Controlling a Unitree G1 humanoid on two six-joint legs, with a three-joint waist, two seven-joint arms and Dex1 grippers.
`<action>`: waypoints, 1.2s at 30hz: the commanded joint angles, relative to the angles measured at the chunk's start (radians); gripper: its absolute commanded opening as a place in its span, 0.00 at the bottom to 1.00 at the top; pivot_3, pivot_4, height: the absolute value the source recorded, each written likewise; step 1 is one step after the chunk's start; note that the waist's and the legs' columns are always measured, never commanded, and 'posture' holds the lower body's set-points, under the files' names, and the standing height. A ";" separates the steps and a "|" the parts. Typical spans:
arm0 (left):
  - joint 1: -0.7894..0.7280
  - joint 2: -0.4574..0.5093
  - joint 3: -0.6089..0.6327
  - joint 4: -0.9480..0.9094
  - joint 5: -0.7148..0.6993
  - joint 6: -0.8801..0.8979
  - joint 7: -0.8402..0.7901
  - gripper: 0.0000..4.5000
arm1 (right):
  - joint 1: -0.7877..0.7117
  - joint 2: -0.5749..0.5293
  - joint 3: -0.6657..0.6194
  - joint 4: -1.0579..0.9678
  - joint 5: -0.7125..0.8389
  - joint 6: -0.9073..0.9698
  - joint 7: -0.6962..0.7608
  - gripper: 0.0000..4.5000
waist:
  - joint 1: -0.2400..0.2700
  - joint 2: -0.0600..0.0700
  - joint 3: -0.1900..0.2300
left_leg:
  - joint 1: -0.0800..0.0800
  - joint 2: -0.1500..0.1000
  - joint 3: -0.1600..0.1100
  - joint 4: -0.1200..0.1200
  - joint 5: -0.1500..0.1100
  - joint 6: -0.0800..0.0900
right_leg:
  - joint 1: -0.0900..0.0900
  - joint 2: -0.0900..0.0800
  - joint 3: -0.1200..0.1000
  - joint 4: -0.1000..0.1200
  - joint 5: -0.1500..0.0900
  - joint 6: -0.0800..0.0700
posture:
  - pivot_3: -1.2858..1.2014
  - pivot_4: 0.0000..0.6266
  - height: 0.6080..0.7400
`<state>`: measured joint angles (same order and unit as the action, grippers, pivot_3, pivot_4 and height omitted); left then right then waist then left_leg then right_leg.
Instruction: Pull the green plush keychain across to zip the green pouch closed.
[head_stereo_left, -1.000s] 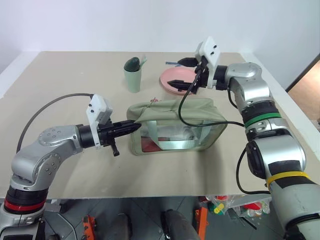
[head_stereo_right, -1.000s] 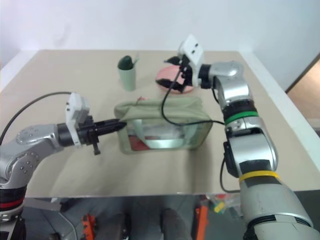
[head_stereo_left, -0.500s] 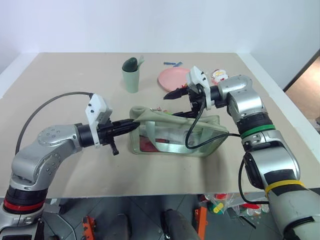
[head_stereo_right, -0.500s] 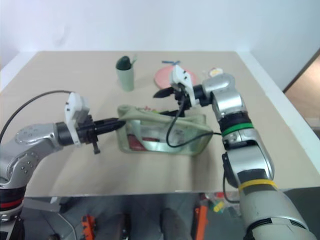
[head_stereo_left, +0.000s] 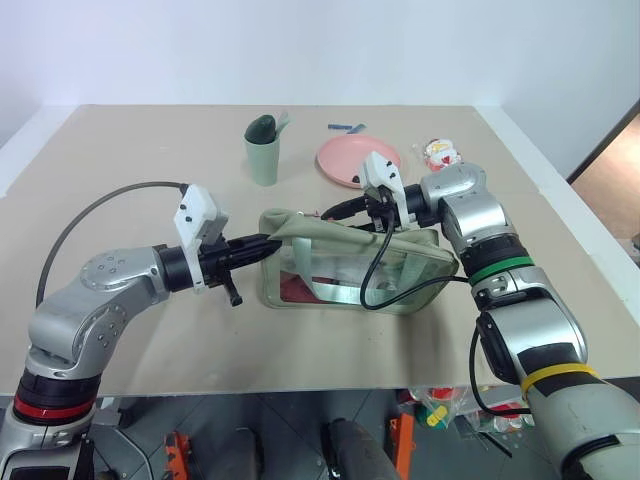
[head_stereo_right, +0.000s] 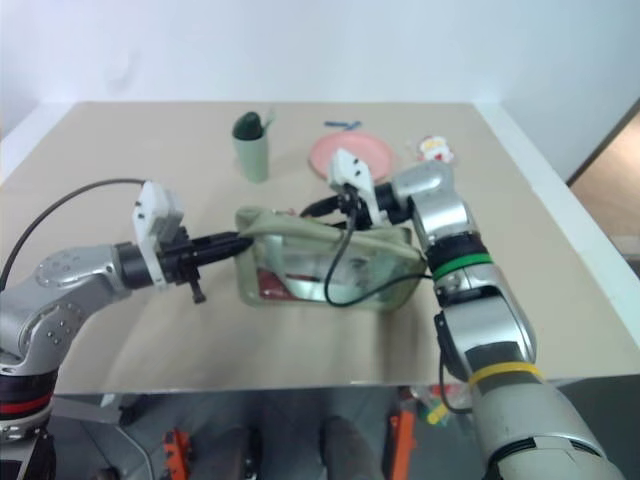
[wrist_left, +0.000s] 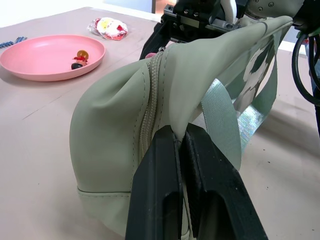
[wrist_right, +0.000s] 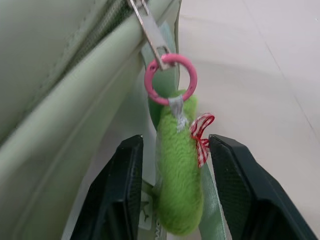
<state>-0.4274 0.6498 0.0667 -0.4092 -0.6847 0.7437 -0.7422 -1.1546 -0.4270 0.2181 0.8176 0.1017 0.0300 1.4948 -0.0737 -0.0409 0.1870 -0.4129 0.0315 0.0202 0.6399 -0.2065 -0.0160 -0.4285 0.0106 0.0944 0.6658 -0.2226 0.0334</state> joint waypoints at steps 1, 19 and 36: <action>-0.021 -0.015 0.017 -0.003 -0.001 -0.003 0.028 0.00 | -0.038 -0.007 -0.046 0.002 0.016 -0.023 -0.017 0.44 | 0.000 0.000 0.000 | 0.000 0.000 0.000 0.000 0.000 0.000 | 0.000 0.000 0.000 0.000 0.000 0.000 | 0.52 0.24 1.00; -0.040 -0.028 0.002 0.015 0.017 -0.008 0.037 0.00 | -0.023 -0.023 -0.069 -0.022 0.013 -0.017 0.005 0.00 | 0.000 0.000 0.000 | 0.000 0.000 -0.002 0.000 0.000 0.000 | 0.001 0.000 -0.001 0.000 0.000 0.000 | 0.52 0.24 1.00; -0.064 -0.088 0.021 0.042 0.072 -0.026 0.140 0.00 | -0.115 -0.069 -0.154 -0.145 0.051 -0.105 -0.119 0.00 | 0.000 0.000 0.000 | 0.000 0.000 -0.002 0.000 0.000 0.000 | 0.001 -0.001 -0.002 0.000 0.000 0.000 | 0.52 0.24 1.00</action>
<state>-0.4731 0.5651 0.0648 -0.3676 -0.6260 0.7393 -0.6322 -1.2294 -0.4787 0.1041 0.7284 0.1261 -0.0510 1.3992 -0.0733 -0.0409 0.1870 -0.4130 0.0311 0.0184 0.6402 -0.2063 -0.0165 -0.4273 0.0100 0.0928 0.6658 -0.2226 0.0334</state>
